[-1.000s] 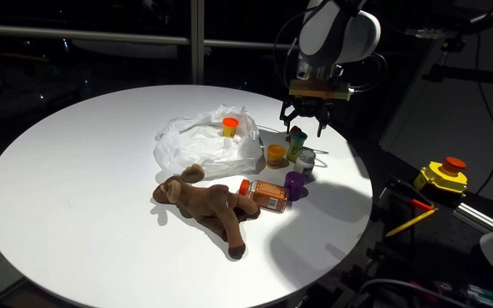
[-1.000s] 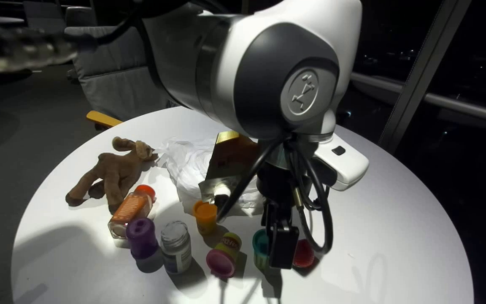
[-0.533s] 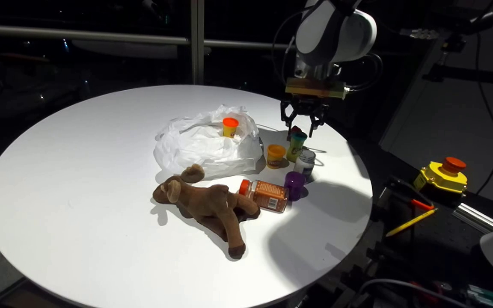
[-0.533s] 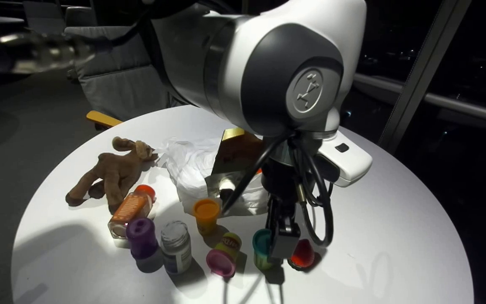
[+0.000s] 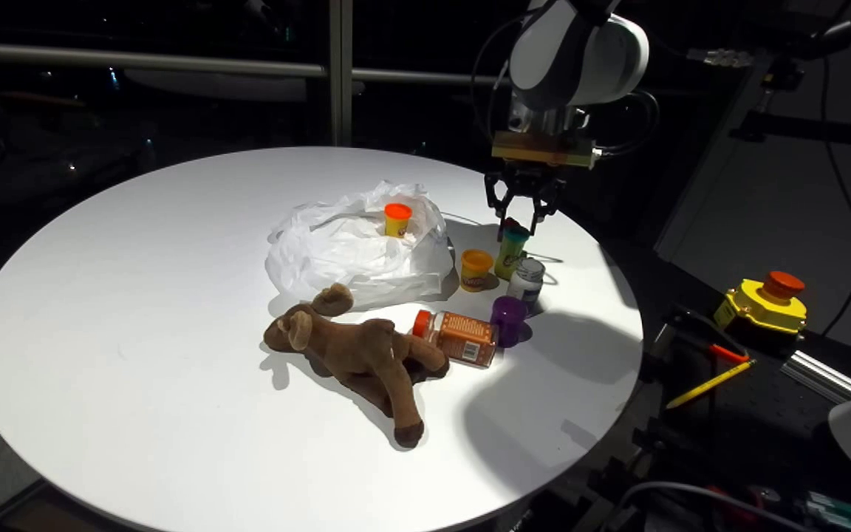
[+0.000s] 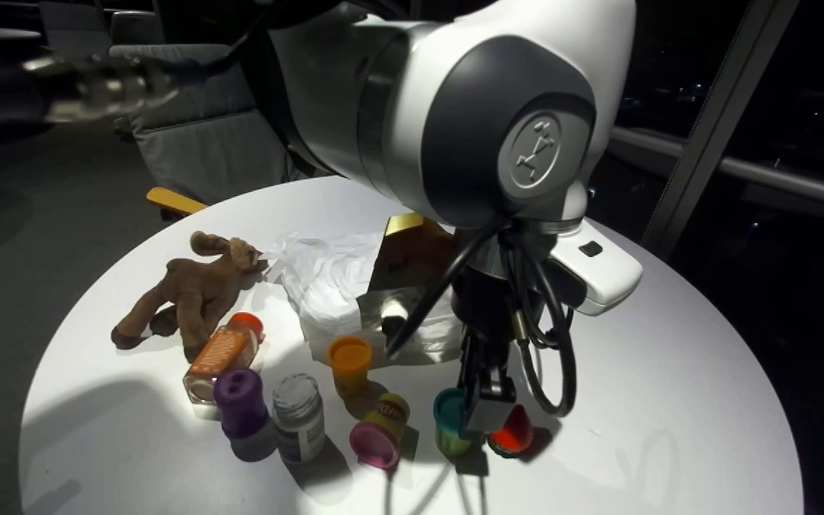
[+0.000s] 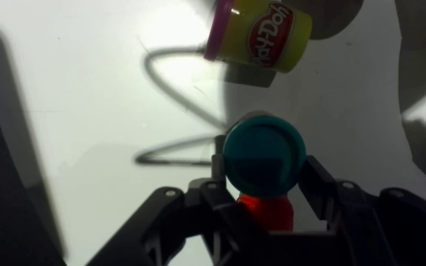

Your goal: Put all the contents in the white plastic bag

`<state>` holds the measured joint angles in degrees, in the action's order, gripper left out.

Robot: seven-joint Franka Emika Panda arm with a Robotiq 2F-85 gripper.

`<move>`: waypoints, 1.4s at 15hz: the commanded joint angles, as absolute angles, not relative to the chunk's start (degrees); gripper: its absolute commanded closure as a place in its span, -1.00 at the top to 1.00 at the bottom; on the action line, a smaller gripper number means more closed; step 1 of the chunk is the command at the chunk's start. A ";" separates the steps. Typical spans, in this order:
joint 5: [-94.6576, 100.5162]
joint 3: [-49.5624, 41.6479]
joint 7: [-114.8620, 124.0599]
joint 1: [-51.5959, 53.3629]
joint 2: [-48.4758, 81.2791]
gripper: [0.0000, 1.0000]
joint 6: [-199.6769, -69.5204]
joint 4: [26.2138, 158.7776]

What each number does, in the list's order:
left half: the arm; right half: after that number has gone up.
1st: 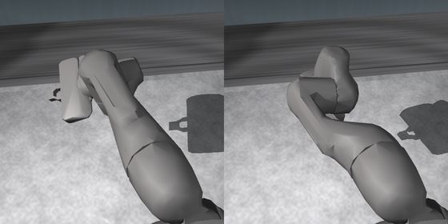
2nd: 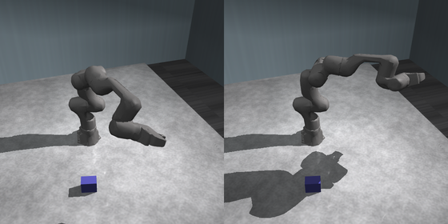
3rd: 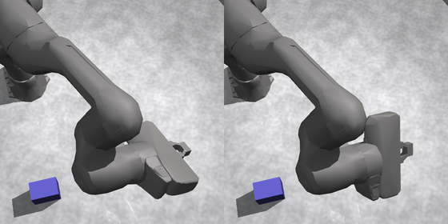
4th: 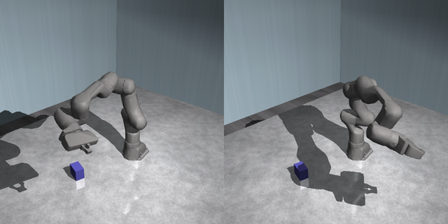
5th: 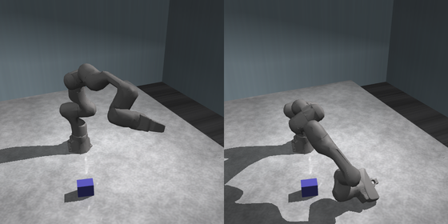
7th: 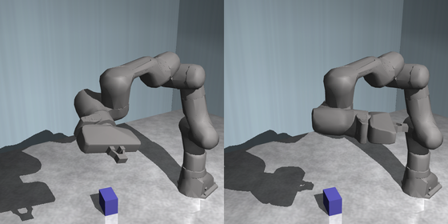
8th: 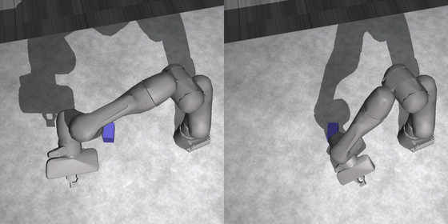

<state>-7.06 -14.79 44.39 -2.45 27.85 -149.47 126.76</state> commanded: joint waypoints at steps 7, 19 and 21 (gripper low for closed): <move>1.10 -15.12 51.95 4.64 16.70 -0.43 -143.69 126.54; 0.73 -8.40 51.60 6.42 29.29 -0.43 -149.55 113.56; 0.56 -9.03 51.16 6.26 31.96 -0.43 -149.36 112.13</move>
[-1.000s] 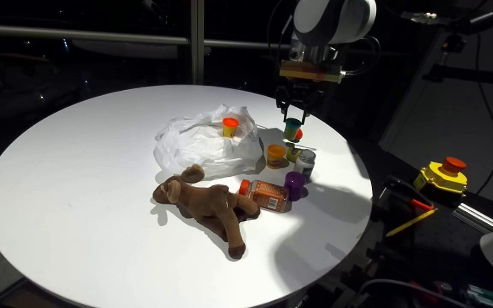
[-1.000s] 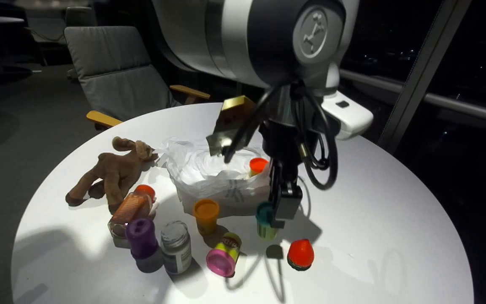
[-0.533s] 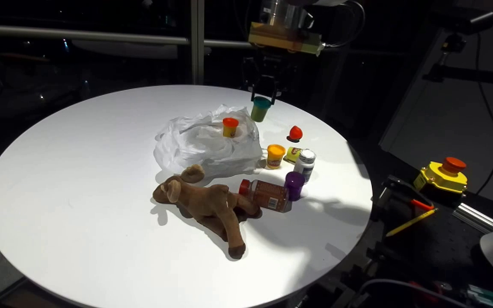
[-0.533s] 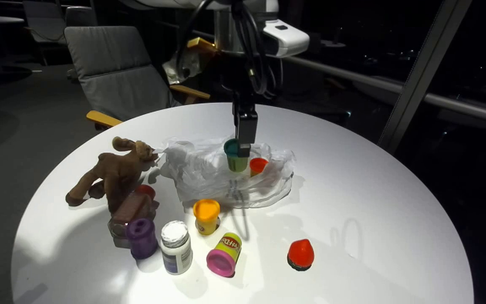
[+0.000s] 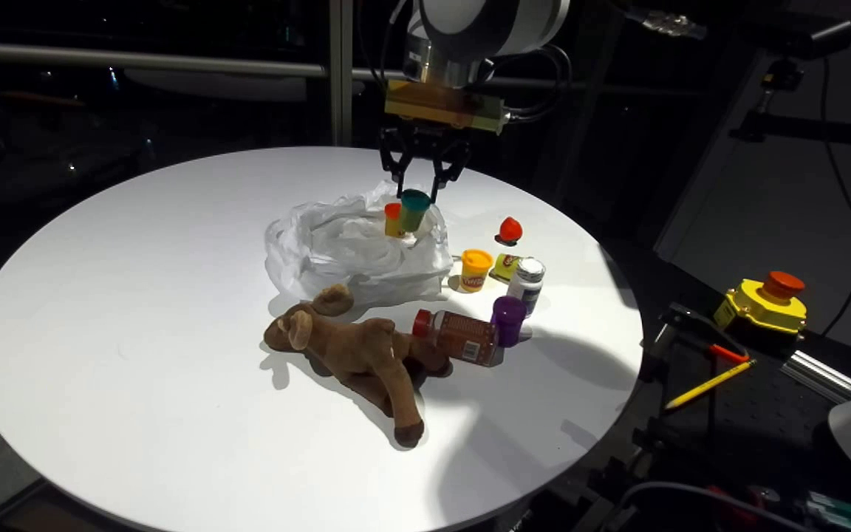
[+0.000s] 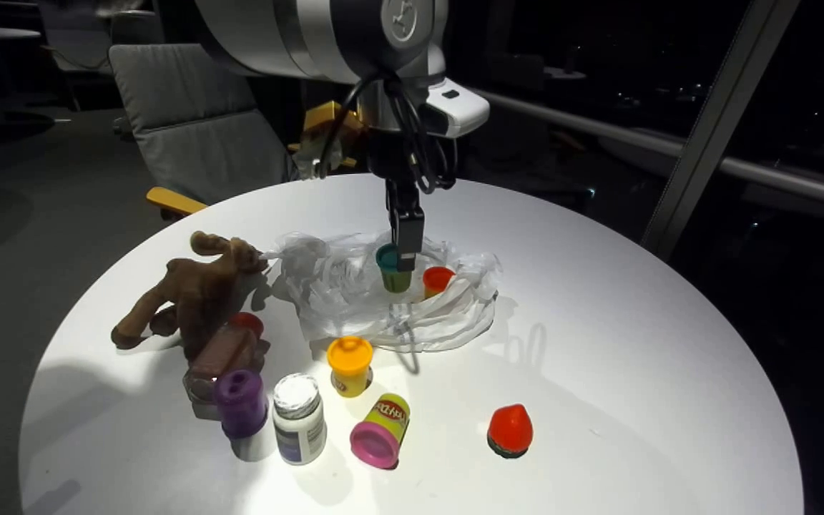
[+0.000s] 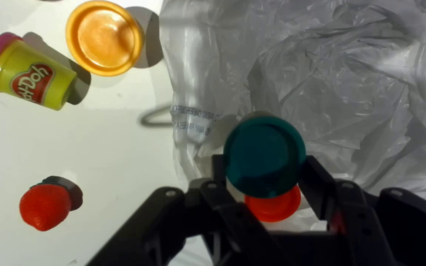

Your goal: Put all the contents in the white plastic bag

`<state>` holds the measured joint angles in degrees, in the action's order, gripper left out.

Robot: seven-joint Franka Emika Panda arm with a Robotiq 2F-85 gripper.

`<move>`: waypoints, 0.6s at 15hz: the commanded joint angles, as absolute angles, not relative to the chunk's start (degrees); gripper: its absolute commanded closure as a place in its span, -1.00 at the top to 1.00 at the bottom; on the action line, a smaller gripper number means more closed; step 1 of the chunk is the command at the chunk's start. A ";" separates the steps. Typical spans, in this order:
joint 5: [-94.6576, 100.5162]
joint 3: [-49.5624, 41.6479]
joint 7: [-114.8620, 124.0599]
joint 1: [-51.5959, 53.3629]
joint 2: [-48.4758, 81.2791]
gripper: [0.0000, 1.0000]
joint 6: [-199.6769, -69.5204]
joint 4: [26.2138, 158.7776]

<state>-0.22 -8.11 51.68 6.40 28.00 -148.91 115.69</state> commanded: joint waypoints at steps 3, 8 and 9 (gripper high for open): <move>-0.16 -9.56 50.36 5.76 34.43 -0.43 -148.92 111.40; -1.38 -9.42 48.57 4.46 32.87 0.68 -149.59 113.29; -1.50 -9.44 48.25 4.25 31.83 0.85 -149.84 113.83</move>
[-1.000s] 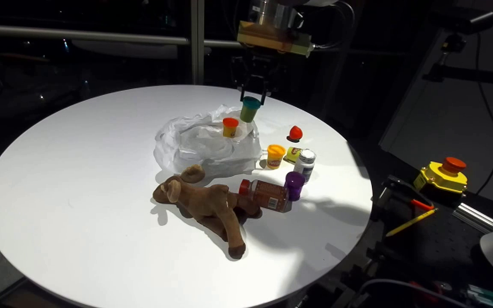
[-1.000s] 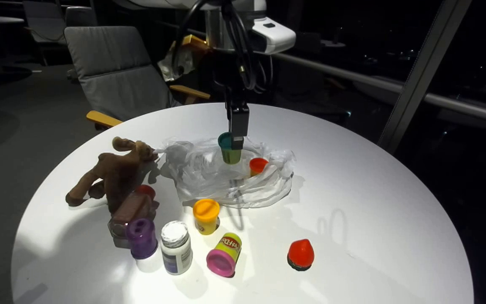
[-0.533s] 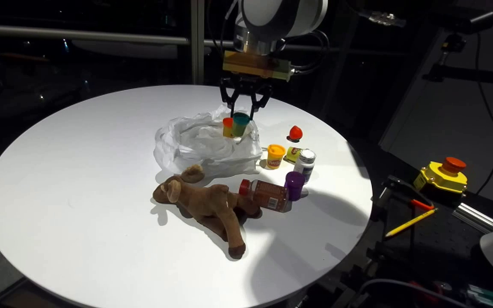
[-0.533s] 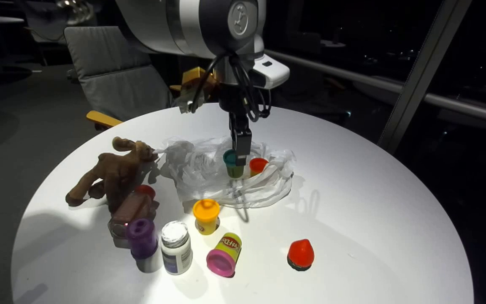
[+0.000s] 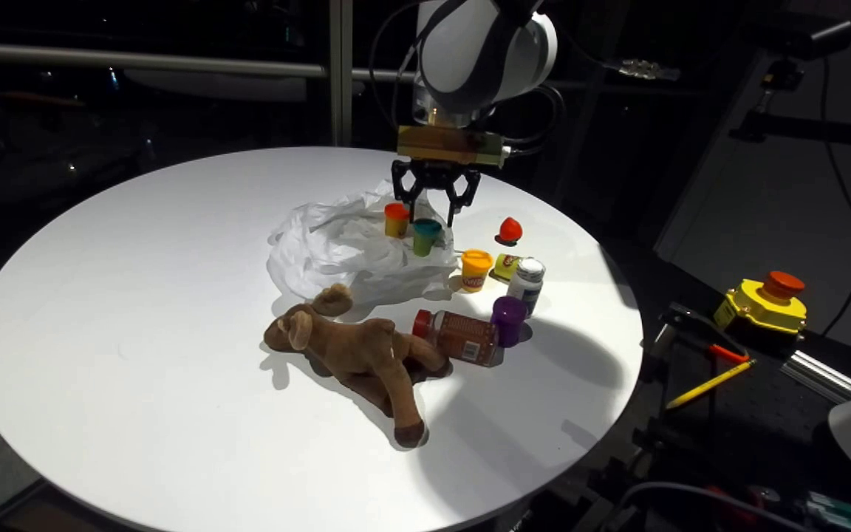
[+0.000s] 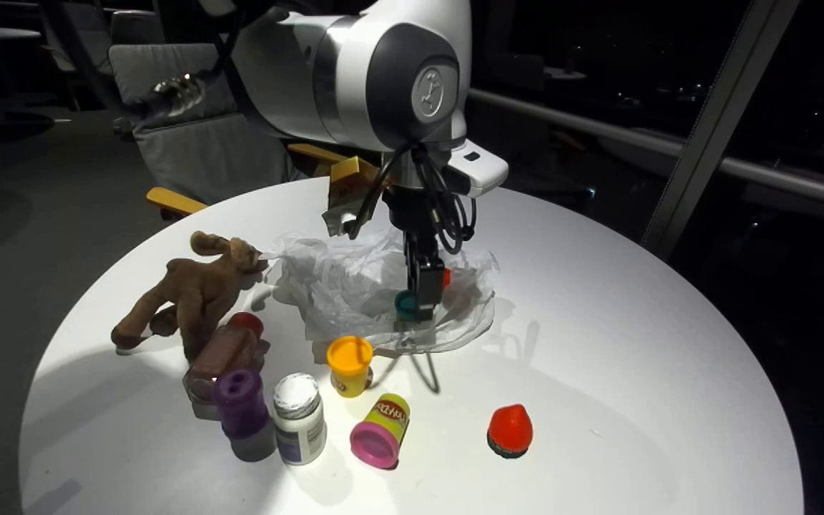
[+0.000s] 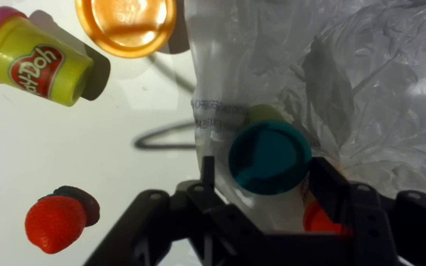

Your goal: Put all the contents in the white plastic bag

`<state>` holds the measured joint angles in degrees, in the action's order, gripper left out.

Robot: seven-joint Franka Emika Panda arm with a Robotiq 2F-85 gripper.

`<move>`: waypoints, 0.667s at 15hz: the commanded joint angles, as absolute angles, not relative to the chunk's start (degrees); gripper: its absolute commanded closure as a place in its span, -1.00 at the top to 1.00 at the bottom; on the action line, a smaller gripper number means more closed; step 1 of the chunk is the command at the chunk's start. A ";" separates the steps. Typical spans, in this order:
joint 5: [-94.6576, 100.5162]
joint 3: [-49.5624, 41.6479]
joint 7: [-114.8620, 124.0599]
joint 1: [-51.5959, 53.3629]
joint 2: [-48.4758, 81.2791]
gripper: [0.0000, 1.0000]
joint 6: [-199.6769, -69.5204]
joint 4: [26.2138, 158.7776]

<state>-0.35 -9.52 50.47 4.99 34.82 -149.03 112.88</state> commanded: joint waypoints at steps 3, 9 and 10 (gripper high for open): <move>-1.40 -10.51 47.50 3.55 23.74 1.00 -151.30 119.31; -1.01 -13.52 46.49 -0.47 17.44 0.98 -148.74 124.43; -1.77 -13.24 45.32 -1.77 18.18 1.00 -148.42 124.65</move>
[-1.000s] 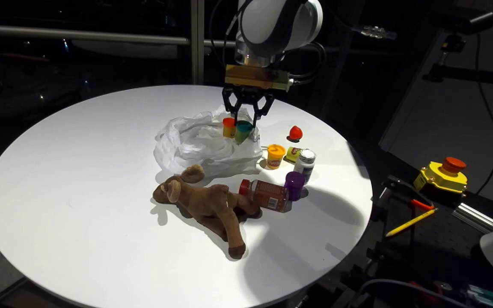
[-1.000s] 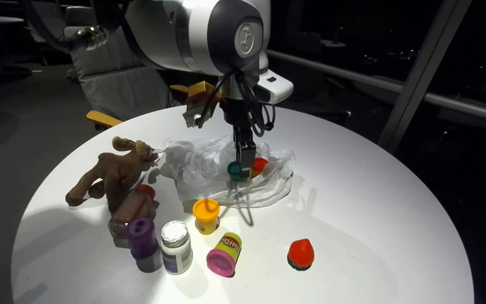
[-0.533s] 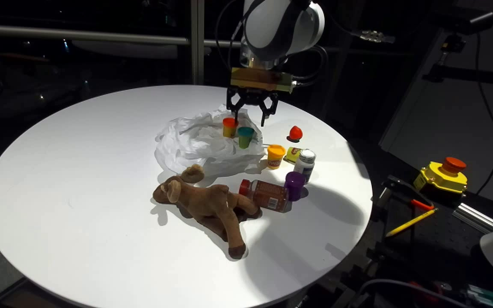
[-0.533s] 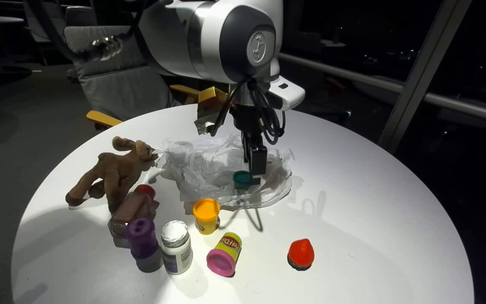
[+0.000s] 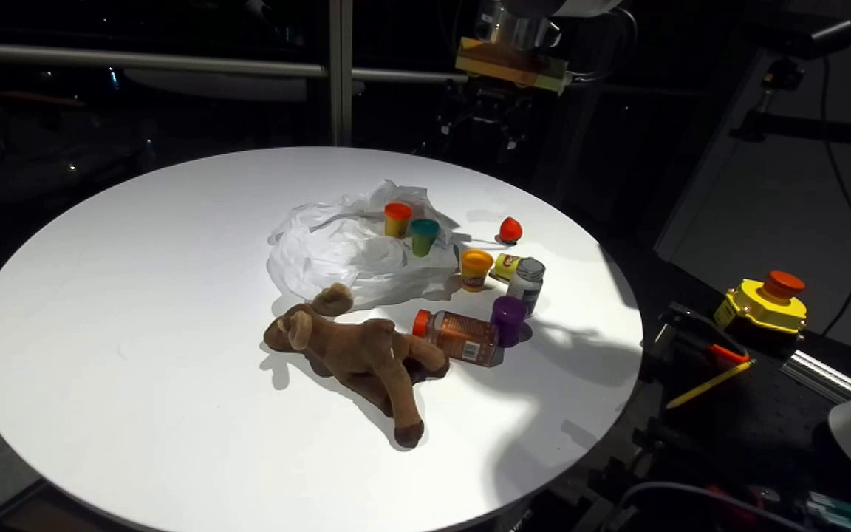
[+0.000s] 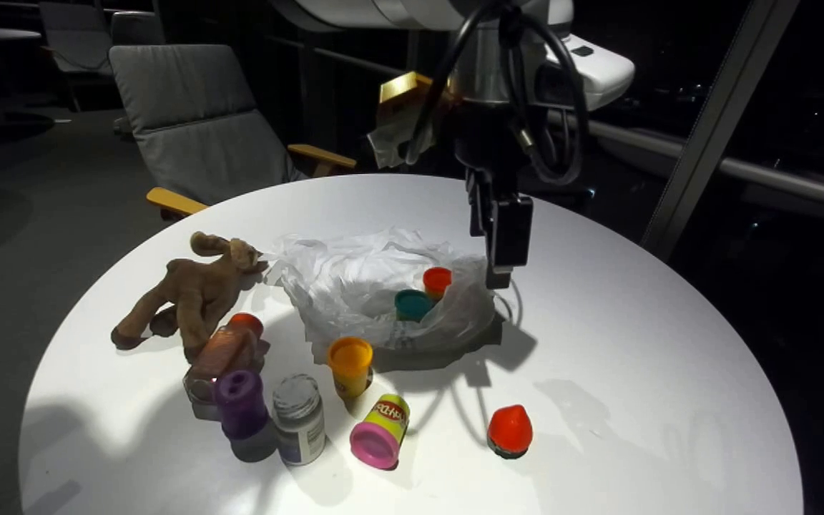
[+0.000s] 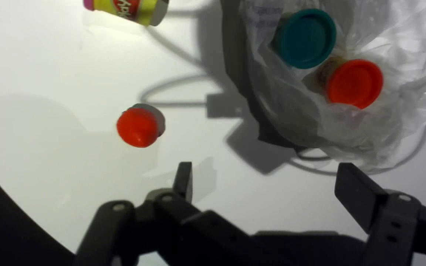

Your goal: Put all the contents in the white plastic bag

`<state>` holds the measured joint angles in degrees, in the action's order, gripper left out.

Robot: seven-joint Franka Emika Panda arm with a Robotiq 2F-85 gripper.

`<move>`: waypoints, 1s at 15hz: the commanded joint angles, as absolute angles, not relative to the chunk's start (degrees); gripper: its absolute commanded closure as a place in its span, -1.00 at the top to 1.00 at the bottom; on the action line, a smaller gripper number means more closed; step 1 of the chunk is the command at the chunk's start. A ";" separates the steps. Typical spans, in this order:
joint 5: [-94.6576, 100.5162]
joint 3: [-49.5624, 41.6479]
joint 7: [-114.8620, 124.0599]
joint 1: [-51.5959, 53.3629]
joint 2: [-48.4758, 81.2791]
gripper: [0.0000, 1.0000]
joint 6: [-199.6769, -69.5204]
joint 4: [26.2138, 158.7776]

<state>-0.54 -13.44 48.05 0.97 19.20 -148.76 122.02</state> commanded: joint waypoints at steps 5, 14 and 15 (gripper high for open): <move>-1.04 -14.16 44.64 -4.07 25.40 1.00 -149.97 123.71; -1.28 -17.04 45.84 -3.96 36.41 1.00 -149.85 115.95; -1.54 -17.14 45.60 -4.14 37.17 1.00 -149.37 115.14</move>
<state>-0.63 -16.07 45.58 -4.30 34.27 -150.02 118.78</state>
